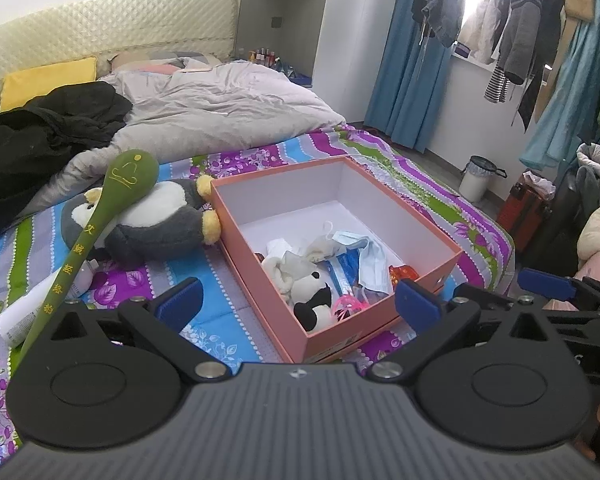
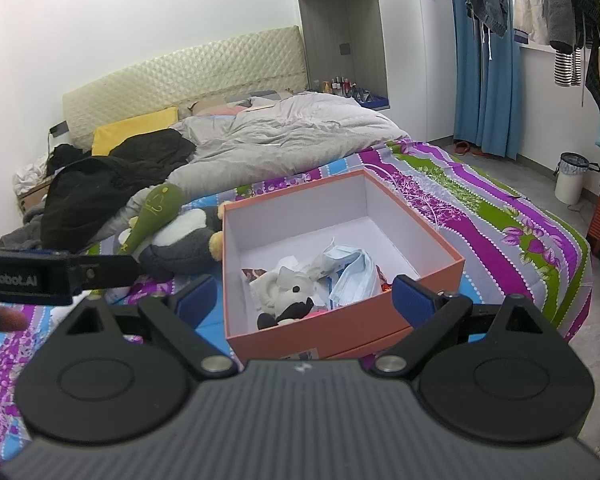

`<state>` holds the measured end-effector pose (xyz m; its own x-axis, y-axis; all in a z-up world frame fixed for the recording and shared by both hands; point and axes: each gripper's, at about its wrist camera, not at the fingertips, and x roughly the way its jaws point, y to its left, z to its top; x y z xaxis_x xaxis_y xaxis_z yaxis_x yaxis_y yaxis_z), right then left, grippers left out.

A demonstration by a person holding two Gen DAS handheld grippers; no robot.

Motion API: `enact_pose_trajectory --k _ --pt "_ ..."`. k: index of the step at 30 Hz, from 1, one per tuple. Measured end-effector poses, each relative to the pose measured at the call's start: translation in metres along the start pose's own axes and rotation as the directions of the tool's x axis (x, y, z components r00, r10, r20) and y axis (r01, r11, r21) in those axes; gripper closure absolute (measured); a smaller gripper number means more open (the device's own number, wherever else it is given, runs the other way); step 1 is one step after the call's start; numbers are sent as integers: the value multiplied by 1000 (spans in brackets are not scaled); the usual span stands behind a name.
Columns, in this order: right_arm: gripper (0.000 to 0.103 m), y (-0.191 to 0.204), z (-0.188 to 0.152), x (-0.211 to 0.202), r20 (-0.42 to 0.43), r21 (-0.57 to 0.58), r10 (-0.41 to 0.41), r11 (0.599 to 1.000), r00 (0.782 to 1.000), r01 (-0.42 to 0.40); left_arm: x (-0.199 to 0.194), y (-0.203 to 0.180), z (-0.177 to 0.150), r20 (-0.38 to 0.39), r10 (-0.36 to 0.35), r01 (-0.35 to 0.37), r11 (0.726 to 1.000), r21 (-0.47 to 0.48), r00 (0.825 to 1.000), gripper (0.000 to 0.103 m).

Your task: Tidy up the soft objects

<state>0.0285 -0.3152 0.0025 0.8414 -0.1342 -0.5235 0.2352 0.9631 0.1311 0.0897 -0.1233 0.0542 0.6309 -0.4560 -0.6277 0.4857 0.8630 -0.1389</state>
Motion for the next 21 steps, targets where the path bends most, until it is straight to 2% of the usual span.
enact_pose_trajectory --k 21 --pt "7 1 -1 1 -2 3 -1 1000 1000 1 1 1 -2 -6 4 -4 1000 11 1000 0"
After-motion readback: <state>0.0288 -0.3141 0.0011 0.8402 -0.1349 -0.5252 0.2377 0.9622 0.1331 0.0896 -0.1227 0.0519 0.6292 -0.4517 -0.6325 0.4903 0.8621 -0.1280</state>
